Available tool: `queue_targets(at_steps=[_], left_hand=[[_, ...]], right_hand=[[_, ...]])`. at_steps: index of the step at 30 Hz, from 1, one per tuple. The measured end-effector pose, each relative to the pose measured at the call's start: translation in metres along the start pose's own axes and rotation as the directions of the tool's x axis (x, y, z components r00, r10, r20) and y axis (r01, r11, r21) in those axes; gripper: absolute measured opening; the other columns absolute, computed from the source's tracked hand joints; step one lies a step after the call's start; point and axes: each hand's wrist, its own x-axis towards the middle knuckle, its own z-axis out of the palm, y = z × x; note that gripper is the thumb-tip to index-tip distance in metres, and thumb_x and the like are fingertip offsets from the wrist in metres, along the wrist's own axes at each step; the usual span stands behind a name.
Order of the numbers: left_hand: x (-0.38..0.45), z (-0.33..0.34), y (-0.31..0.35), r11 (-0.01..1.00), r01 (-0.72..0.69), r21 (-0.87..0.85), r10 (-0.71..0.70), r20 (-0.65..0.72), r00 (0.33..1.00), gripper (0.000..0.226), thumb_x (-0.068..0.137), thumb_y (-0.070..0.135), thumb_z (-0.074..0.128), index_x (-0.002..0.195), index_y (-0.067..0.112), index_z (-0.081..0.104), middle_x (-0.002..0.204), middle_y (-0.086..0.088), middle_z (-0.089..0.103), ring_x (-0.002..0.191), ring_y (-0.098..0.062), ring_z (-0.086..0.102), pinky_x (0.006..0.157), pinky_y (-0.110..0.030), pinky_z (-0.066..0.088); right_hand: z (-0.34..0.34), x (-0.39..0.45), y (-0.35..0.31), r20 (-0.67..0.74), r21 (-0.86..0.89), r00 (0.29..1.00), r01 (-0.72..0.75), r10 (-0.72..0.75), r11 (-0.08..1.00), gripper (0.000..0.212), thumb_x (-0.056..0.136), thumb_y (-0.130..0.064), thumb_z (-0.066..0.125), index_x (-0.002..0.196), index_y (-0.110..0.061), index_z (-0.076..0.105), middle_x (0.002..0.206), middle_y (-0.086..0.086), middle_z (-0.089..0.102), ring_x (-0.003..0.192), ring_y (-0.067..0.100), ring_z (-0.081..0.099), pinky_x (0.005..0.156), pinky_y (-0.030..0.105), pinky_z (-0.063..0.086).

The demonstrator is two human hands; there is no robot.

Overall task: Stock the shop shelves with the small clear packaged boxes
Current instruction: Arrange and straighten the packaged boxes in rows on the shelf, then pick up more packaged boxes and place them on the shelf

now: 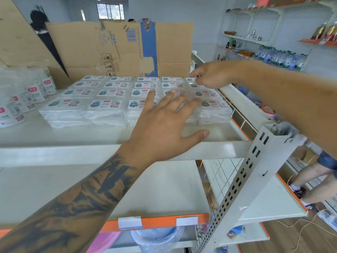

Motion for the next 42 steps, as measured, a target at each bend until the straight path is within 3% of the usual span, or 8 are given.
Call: queue_targets(at_steps=[4, 9, 12, 17, 21, 28, 36, 42], left_hand=[[-0.008, -0.003, -0.002, 1.0, 0.016, -0.019, -0.019, -0.152, 0.988, 0.073, 0.091, 0.076, 0.037, 0.147, 0.03, 0.049, 0.152, 0.004, 0.05, 0.151, -0.024, 0.034, 0.124, -0.06, 0.007], [-0.062, -0.005, -0.02, 0.992, 0.057, -0.115, -0.088, -0.28, 0.956, 0.055, 0.094, 0.063, 0.049, 0.132, 0.025, 0.062, 0.137, 0.002, 0.063, 0.14, -0.027, 0.049, 0.122, -0.057, 0.019], [-0.108, -0.014, -0.04, 0.993, 0.051, -0.106, -0.078, -0.275, 0.958, 0.051, 0.097, 0.061, 0.047, 0.129, 0.025, 0.064, 0.134, 0.001, 0.064, 0.137, -0.028, 0.051, 0.121, -0.055, 0.021], [-0.212, -0.034, -0.072, 0.996, 0.023, -0.084, -0.04, -0.206, 0.978, 0.053, 0.097, 0.062, 0.047, 0.131, 0.025, 0.064, 0.137, -0.001, 0.063, 0.138, -0.028, 0.051, 0.122, -0.055, 0.022], [-0.305, -0.044, -0.103, 0.997, 0.03, -0.072, -0.04, -0.134, 0.99, 0.053, 0.096, 0.062, 0.047, 0.129, 0.024, 0.066, 0.137, -0.002, 0.063, 0.134, -0.029, 0.055, 0.119, -0.058, 0.026], [-0.466, -0.062, -0.172, 0.982, 0.174, -0.074, -0.176, -0.031, 0.984, 0.053, 0.092, 0.059, 0.048, 0.127, 0.024, 0.068, 0.136, -0.003, 0.064, 0.13, -0.031, 0.057, 0.116, -0.058, 0.029], [-0.579, -0.104, -0.281, 0.906, 0.416, 0.075, -0.413, -0.054, 0.909, 0.057, 0.095, 0.062, 0.046, 0.13, 0.021, 0.066, 0.136, -0.006, 0.064, 0.127, -0.033, 0.058, 0.113, -0.058, 0.034], [-0.624, -0.13, -0.35, 0.806, 0.58, 0.118, -0.564, -0.14, 0.813, 0.052, 0.094, 0.058, 0.052, 0.129, 0.022, 0.067, 0.133, -0.005, 0.066, 0.125, -0.033, 0.06, 0.111, -0.059, 0.035]], right_hand=[[0.001, -0.046, -0.02, -0.071, -0.009, 0.995, 0.07, -0.071, 0.997, 0.047, 0.108, -0.045, 0.035, 0.151, -0.027, 0.043, 0.161, 0.0, 0.036, 0.145, 0.026, 0.037, 0.119, 0.039, 0.029], [0.048, -0.119, -0.048, -0.418, 0.068, 0.905, 0.119, -0.08, 0.991, 0.063, 0.097, -0.07, 0.031, 0.144, -0.035, 0.051, 0.155, -0.003, 0.046, 0.141, 0.024, 0.043, 0.116, 0.05, 0.034], [0.09, -0.169, -0.08, -0.58, -0.043, 0.812, 0.057, -0.071, 0.997, 0.064, 0.096, -0.069, 0.032, 0.14, -0.029, 0.055, 0.145, -0.002, 0.055, 0.131, 0.03, 0.052, 0.109, 0.051, 0.039], [0.171, -0.231, -0.155, -0.678, -0.075, 0.734, -0.015, -0.04, 0.997, 0.049, 0.099, -0.057, 0.048, 0.132, -0.025, 0.063, 0.141, 0.003, 0.058, 0.122, 0.033, 0.058, 0.099, 0.046, 0.042], [0.234, -0.276, -0.237, -0.688, -0.02, 0.725, 0.017, -0.027, 1.0, 0.047, 0.099, -0.056, 0.049, 0.13, -0.025, 0.064, 0.14, 0.002, 0.059, 0.121, 0.031, 0.059, 0.1, 0.046, 0.043], [0.326, -0.324, -0.385, -0.592, 0.055, 0.803, 0.132, -0.074, 0.99, 0.045, 0.098, -0.052, 0.054, 0.13, -0.023, 0.065, 0.145, 0.005, 0.056, 0.127, 0.031, 0.054, 0.103, 0.042, 0.039], [0.37, -0.307, -0.528, -0.478, 0.152, 0.846, 0.343, -0.235, 0.927, 0.05, 0.1, -0.056, 0.047, 0.138, -0.027, 0.06, 0.148, 0.0, 0.053, 0.13, 0.025, 0.054, 0.102, 0.046, 0.046], [0.375, -0.258, -0.623, -0.517, 0.105, 0.739, 0.555, -0.431, 0.825, 0.049, 0.099, -0.053, 0.051, 0.136, -0.023, 0.062, 0.148, 0.003, 0.052, 0.13, 0.028, 0.054, 0.106, 0.041, 0.042]])
